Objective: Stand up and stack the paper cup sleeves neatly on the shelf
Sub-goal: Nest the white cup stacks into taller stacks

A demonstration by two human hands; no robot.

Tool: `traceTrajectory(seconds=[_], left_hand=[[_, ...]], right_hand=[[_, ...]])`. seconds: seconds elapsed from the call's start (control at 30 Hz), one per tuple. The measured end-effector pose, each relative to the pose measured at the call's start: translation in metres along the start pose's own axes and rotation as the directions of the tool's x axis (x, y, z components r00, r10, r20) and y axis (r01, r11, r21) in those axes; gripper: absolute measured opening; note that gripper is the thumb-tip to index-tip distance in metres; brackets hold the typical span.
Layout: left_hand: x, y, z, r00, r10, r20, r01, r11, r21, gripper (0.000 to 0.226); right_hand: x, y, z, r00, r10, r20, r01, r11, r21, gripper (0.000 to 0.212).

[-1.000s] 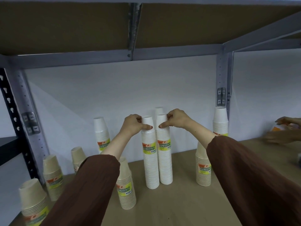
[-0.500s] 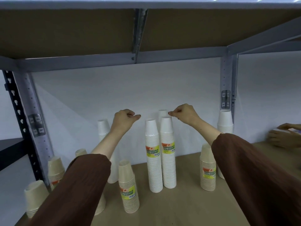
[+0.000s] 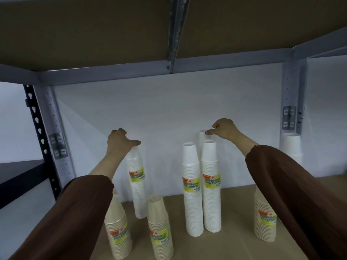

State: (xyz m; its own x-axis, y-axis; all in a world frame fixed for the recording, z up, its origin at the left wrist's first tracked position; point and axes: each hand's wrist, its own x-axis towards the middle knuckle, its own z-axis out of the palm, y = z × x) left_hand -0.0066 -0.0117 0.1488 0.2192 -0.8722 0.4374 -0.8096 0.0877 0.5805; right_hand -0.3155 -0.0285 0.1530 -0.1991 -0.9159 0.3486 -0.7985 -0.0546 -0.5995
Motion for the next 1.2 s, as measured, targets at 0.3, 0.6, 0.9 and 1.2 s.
traceTrajectory(seconds=[0.3, 0.6, 0.9, 1.2], left_hand=[[0.011, -0.01, 0.012, 0.996, -0.08, 0.043, 0.08, 0.997, -0.016, 0.043], [0.011, -0.014, 0.016, 0.995, -0.097, 0.033, 0.1, 0.992, -0.074, 0.033], [-0.007, -0.01, 0.001, 0.999, -0.053, -0.013, 0.051, 0.992, -0.113, 0.042], [-0.036, 0.005, -0.04, 0.999, 0.02, -0.049, -0.027, 0.988, -0.154, 0.032]], right_hand=[[0.02, 0.004, 0.016, 0.996, -0.017, 0.084, 0.016, 1.0, 0.004, 0.068], [0.018, 0.004, 0.022, 0.999, -0.016, 0.046, 0.014, 0.999, 0.029, 0.048], [-0.007, 0.012, -0.009, 0.993, 0.057, -0.102, -0.049, 0.995, 0.082, 0.056], [-0.05, 0.006, -0.049, 0.974, 0.114, -0.198, -0.102, 0.993, 0.066, 0.051]])
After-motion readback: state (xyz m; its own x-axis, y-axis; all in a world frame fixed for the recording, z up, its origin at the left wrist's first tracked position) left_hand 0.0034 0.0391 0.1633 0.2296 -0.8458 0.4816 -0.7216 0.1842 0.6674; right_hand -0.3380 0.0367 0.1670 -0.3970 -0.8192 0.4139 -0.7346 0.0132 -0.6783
